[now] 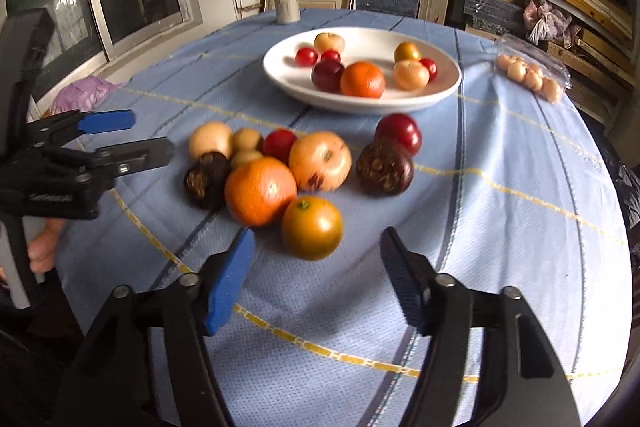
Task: Organize fruits
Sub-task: 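Return to the cluster and grasp the yellow-orange tomato with the right tool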
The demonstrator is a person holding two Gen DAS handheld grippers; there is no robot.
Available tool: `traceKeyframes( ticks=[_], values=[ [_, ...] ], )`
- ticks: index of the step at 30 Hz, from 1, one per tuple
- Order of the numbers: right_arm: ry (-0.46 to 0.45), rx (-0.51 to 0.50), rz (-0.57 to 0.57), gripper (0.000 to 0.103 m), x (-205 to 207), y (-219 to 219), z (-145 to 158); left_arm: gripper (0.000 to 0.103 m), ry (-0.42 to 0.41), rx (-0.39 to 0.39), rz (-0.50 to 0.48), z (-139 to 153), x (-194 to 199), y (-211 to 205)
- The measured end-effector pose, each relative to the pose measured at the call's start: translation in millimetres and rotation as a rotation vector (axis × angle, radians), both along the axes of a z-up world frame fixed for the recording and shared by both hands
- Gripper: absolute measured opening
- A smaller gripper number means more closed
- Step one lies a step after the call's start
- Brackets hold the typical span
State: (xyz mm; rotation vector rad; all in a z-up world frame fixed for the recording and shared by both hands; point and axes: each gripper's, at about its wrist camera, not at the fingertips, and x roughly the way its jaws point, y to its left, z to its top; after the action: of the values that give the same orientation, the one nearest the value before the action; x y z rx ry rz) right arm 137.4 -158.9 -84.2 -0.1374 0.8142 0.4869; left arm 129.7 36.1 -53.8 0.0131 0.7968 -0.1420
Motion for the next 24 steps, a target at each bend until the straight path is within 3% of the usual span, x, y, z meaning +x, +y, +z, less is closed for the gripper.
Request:
traceKeyframes(
  ticks=[18, 24],
  values=[
    [0.015, -0.001, 0.021, 0.058, 20, 20, -6, 0.099, 0.036, -0.003, 0.003, -9, -13, 0],
    [0.044, -0.005, 0.010, 0.044, 27, 20, -13, 0.099, 0.053, -0.023, 0.047, -13, 3, 7]
  ],
)
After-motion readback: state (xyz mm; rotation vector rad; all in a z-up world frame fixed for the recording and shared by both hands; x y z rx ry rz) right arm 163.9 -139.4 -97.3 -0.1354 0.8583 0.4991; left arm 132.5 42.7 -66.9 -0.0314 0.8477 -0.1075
